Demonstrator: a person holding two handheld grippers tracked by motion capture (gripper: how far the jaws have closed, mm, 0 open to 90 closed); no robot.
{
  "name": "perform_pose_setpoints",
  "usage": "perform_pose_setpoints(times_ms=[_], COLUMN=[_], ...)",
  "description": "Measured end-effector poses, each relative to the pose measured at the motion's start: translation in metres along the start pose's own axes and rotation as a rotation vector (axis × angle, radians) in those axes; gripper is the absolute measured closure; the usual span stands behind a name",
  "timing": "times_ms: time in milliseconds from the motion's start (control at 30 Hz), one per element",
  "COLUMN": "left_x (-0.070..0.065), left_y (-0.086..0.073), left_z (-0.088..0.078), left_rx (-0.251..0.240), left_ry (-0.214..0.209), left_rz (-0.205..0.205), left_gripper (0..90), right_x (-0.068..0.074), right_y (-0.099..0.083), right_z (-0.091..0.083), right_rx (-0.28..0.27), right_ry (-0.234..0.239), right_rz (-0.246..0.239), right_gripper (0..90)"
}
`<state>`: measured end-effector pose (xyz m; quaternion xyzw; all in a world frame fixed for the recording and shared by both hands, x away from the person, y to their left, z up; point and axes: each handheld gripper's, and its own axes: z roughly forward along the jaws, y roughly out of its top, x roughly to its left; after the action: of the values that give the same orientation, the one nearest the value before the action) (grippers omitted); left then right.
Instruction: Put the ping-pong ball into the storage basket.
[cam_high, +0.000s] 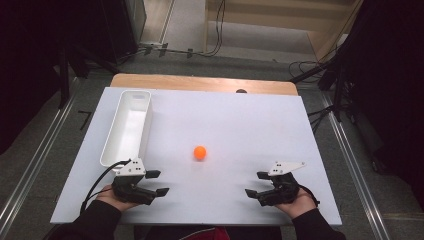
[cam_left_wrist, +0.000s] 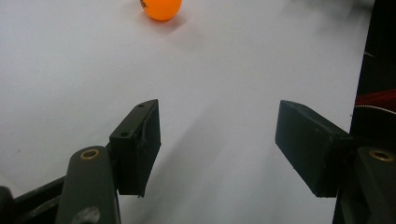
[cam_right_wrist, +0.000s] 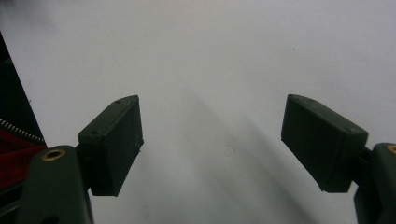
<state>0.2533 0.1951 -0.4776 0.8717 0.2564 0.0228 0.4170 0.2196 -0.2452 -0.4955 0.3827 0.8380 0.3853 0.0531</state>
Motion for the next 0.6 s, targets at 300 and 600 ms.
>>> perform_pose_setpoints(times_ms=[300,600], left_x=[-0.0006,-0.0041], left_y=[0.0006,0.0059], left_z=[0.0013,0.0030], left_rx=[-0.004,-0.037], left_ry=[0.002,0.000], left_rz=[-0.003,0.010], left_gripper=[31.6,31.5], right_x=[0.0010,0.0013], right_y=[0.0001,0.0001], right_z=[0.0011,0.0022], right_rx=[0.003,0.004], right_ry=[0.005,0.007], right_rz=[0.007,0.003], right_gripper=[19.3,19.3])
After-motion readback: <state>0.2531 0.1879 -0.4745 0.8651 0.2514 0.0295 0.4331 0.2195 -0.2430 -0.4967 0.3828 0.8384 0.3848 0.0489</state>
